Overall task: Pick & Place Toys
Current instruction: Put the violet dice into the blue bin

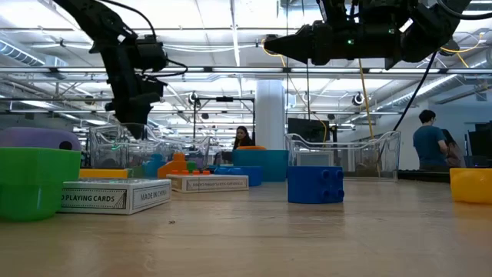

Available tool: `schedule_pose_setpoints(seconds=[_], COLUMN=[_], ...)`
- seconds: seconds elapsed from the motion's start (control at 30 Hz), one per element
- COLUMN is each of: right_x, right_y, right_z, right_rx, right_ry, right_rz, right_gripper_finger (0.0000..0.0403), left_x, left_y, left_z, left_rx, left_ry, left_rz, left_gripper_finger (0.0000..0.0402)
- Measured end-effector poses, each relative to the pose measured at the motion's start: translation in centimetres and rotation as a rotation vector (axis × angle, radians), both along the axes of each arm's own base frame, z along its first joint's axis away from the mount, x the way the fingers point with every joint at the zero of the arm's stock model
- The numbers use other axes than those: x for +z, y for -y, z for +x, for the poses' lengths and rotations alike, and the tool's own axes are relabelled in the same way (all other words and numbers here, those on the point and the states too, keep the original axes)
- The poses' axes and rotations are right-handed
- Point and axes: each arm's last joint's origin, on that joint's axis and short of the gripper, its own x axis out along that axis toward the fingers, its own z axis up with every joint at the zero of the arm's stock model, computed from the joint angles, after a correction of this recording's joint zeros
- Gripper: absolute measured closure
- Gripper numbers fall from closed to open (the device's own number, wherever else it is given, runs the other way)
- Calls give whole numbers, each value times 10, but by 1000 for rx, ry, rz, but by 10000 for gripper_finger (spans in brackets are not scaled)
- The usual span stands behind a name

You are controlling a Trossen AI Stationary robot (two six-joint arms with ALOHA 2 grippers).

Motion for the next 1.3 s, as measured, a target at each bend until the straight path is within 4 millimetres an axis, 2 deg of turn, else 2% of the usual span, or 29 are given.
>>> schedule_pose_setpoints(seconds=[0.3,0.47,0.7,0.9,1.07,1.3], right_x=[0,0,-1,-1,-1,-1], right_y=[0,0,0,0,0,0], right_z=[0,0,0,0,0,0], right_rx=[0,-3,-3,-3,-3,-2], right_ry=[0,-3,-8,-8,-7,-6], right_rz=[0,1,1,1,1,11], right_gripper_finger=[195,195,195,195,195,195], left_x=[24,43,85,114,109,70], left_y=[8,17,39,67,90,108], left_z=[6,3,-17,-44,-57,-52], left_rx=[-81,-156,-224,-286,-351,-466], left_ry=[-18,61,316,518,689,906], left_rz=[7,71,179,274,331,362], left_gripper_finger=[228,241,262,274,273,279])
